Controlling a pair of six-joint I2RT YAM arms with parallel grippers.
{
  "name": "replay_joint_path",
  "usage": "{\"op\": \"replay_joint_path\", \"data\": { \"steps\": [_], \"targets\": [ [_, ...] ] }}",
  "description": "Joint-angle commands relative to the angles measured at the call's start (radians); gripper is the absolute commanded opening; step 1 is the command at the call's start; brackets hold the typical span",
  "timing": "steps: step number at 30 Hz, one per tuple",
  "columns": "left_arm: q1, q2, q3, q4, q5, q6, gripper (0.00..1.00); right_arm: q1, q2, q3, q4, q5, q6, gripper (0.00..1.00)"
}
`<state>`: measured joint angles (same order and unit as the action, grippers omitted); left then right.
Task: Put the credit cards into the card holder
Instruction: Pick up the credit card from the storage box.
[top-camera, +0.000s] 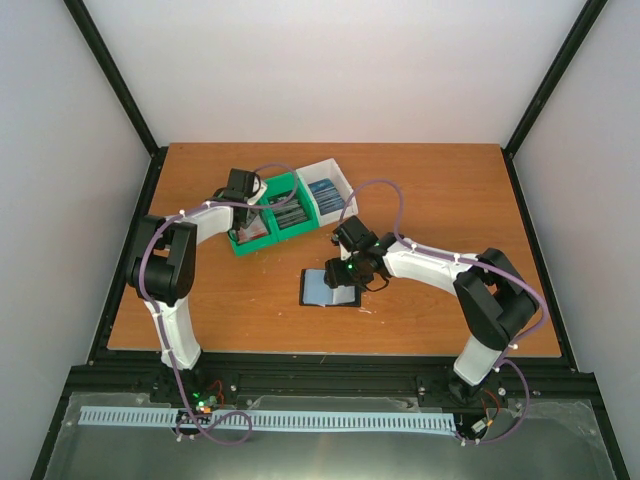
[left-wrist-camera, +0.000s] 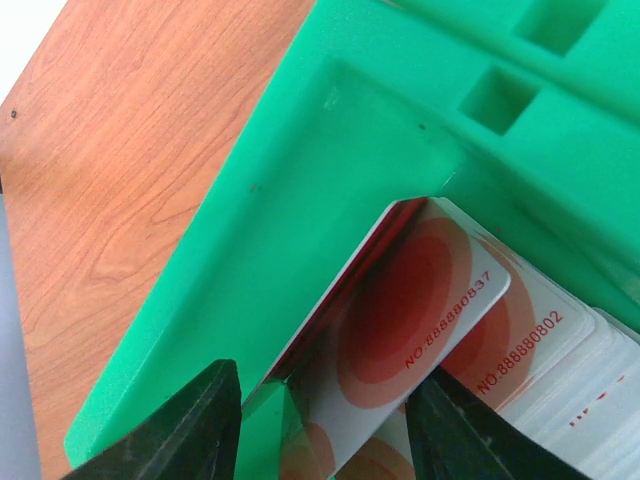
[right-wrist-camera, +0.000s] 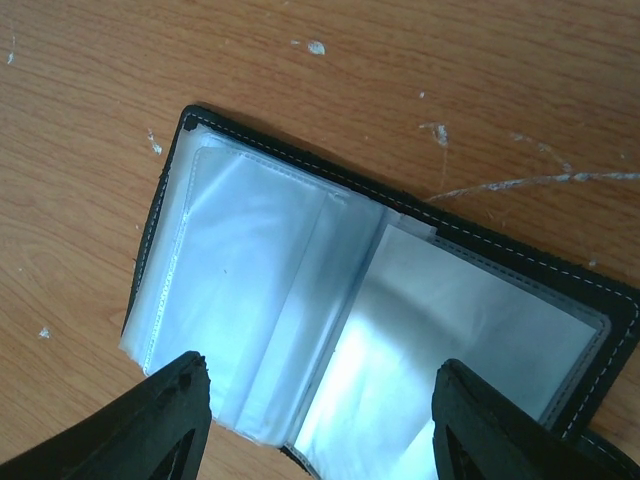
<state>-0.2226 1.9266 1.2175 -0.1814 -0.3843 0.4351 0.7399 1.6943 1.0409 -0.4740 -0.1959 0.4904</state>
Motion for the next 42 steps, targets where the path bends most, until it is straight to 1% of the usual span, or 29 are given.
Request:
{"op": "replay_joint_path", "data": {
  "steps": [1,13,16,19,32,36,39,42],
  "targets": [
    [0.003,0.016,0.015,0.000,-0.004,-0.002,0.46,-0.007,0.014,0.021,0.008,-0.005,0.000,0.61],
    [0.003,0.043,0.046,-0.024,0.000,-0.007,0.19,-0.007,0.010,0.018,0.006,0.003,0.001,0.61],
    [0.003,0.034,0.049,-0.035,0.000,-0.008,0.11,-0.007,0.009,0.020,0.007,0.002,0.002,0.61],
    [0.002,0.027,0.061,-0.056,-0.001,-0.012,0.01,-0.006,0.005,0.023,0.007,0.003,0.003,0.61],
    [0.001,-0.058,0.144,-0.178,0.012,-0.056,0.01,-0.007,-0.032,0.055,-0.005,0.008,0.009,0.61],
    [0.000,-0.080,0.189,-0.250,0.008,-0.117,0.01,-0.007,-0.046,0.076,-0.013,0.011,0.007,0.61],
    [0.000,-0.114,0.186,-0.275,-0.002,-0.157,0.01,-0.009,-0.060,0.097,-0.014,0.017,0.000,0.62],
    [0.000,-0.169,0.190,-0.306,0.021,-0.227,0.01,-0.019,-0.078,0.120,-0.002,0.007,-0.007,0.63]
  ]
}}
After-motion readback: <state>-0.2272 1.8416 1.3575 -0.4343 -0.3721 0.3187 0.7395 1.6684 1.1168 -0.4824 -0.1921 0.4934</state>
